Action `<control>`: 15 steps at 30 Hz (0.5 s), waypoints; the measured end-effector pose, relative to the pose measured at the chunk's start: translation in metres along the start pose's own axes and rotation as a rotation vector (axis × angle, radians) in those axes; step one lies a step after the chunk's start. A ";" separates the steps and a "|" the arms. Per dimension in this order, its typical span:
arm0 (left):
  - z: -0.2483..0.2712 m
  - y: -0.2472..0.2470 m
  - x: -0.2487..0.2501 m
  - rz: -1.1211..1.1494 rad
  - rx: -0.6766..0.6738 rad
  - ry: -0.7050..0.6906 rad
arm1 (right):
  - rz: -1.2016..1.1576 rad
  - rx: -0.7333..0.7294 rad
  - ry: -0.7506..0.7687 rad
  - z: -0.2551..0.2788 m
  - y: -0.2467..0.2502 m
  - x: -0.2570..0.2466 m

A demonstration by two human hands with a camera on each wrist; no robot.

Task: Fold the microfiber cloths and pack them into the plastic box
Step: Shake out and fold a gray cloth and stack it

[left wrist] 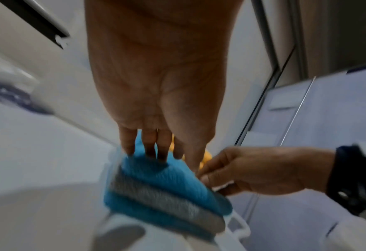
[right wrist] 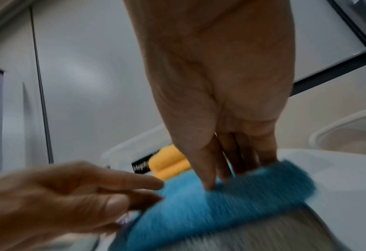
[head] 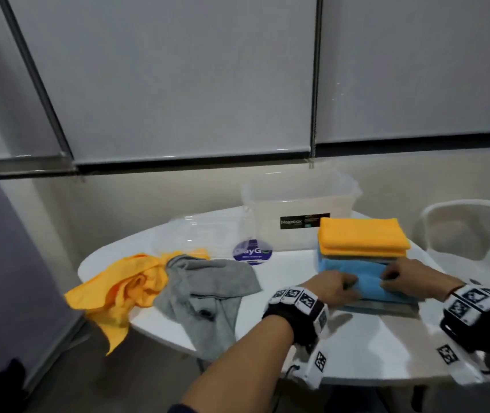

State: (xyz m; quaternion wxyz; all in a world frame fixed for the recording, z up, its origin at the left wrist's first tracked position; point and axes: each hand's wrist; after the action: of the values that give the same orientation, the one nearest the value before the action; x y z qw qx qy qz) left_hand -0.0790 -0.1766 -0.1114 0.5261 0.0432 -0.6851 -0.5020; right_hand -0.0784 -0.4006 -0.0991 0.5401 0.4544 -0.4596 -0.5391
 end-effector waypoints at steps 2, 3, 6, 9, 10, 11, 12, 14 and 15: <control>0.019 0.031 -0.005 0.087 0.112 -0.008 | 0.049 -0.033 0.005 -0.002 0.024 -0.001; 0.032 0.047 -0.013 0.117 0.181 -0.010 | 0.068 -0.016 0.004 -0.002 0.034 -0.003; 0.073 0.099 -0.055 0.069 0.351 0.057 | 0.016 0.102 0.053 0.000 0.058 -0.025; 0.115 0.141 -0.107 0.002 0.526 0.218 | -0.083 0.126 0.198 0.006 0.066 -0.071; 0.128 0.152 -0.121 -0.038 0.569 0.282 | -0.128 0.092 0.256 0.007 0.065 -0.089; 0.138 0.160 -0.136 -0.093 0.606 0.352 | -0.179 0.046 0.315 0.009 0.064 -0.110; 0.147 0.165 -0.149 -0.148 0.632 0.417 | -0.218 0.007 0.364 0.010 0.062 -0.130; 0.158 0.168 -0.172 -0.211 0.627 0.512 | -0.239 -0.019 0.429 0.008 0.057 -0.169; 0.161 0.166 -0.180 -0.224 0.606 0.541 | -0.239 -0.024 0.446 0.006 0.053 -0.187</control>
State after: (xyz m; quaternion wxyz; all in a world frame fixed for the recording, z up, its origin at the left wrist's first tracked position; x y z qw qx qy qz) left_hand -0.0440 0.1143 -0.1023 0.5927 0.4005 -0.6299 -0.3025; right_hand -0.0744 -0.2133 -0.0467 0.5659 0.6067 -0.2660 -0.4909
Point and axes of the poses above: each hand's wrist, its own z-axis away from the middle knuckle, its own y-axis out of the back of the hand, x = y × z, and after that the axes turned 13 degrees about z, right-handed
